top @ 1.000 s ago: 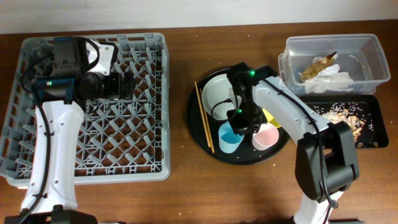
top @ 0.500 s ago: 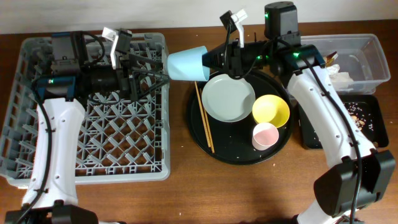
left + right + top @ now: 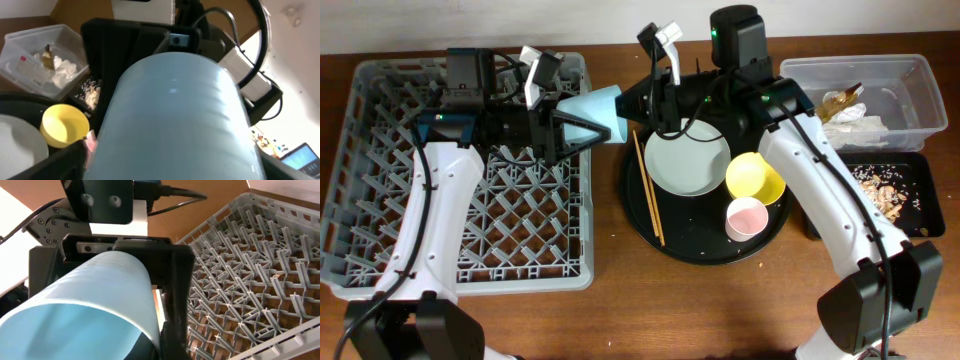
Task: Sort waste into correct bins and load items into the dishwasher rack
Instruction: 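Hand the blue cup from the right gripper to the left gripper, then place the blue cup upside down in the rack with the left gripper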
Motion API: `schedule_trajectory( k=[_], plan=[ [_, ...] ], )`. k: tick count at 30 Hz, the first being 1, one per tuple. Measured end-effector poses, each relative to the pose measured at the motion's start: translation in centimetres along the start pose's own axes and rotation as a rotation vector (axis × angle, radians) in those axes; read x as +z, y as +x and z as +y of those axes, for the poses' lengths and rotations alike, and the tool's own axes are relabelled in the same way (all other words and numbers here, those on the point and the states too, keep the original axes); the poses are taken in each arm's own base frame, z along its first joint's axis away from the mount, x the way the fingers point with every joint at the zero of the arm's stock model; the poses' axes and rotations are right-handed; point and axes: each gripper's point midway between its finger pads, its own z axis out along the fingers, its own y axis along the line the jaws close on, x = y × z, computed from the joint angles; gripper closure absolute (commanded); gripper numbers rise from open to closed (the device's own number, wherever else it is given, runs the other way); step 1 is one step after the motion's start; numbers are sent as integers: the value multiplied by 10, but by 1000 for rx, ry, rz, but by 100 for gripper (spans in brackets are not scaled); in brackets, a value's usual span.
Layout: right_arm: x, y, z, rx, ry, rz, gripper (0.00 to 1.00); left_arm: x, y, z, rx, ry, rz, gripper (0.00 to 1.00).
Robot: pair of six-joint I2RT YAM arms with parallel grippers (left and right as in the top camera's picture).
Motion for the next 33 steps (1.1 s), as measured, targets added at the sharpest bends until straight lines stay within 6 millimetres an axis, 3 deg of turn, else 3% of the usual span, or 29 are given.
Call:
schedule_trajectory(
  k=[2,4,5,7,8,11,13,15,16,17,20,24,26,29,33],
  plan=[
    [1,0,-3,-1,17,-2,93,0,0,-1,2,8,-1,48],
    [3,0,-3,1,28,-1,56,-1,0,2,-3,-5,-1,50],
    [4,1,-3,3,31,1,50,-1,0,2,-2,-5,-1,51],
    [12,4,2,5,21,16,28,4,1,0,2,5,8,51],
    [14,5,3,0,17,18,25,5,2,0,2,9,11,51],
    [6,11,-14,66,94,26,20,3,0,1,23,3,7,51],
    [-17,17,-41,154,209,21,18,-3,-1,12,19,-62,4,51],
    [-53,24,-74,251,348,2,18,-18,1,39,-1,-219,5,51],
    [-75,30,-91,311,429,-7,18,-30,9,63,-44,-374,26,51],
    [-97,36,-108,358,519,-16,18,-41,19,83,-83,-508,59,51],
    [-127,70,-132,480,731,50,18,-79,64,120,-250,-856,201,51],
    [-148,92,-145,528,897,111,18,-134,118,127,-464,-1205,383,51],
    [-154,98,-147,539,939,129,18,-144,130,122,-517,-1264,425,51],
    [-158,100,-150,538,969,134,18,-145,138,120,-537,-1289,462,51],
    [-160,101,-151,537,979,136,18,-122,153,133,-490,-1269,509,51]
  ],
)
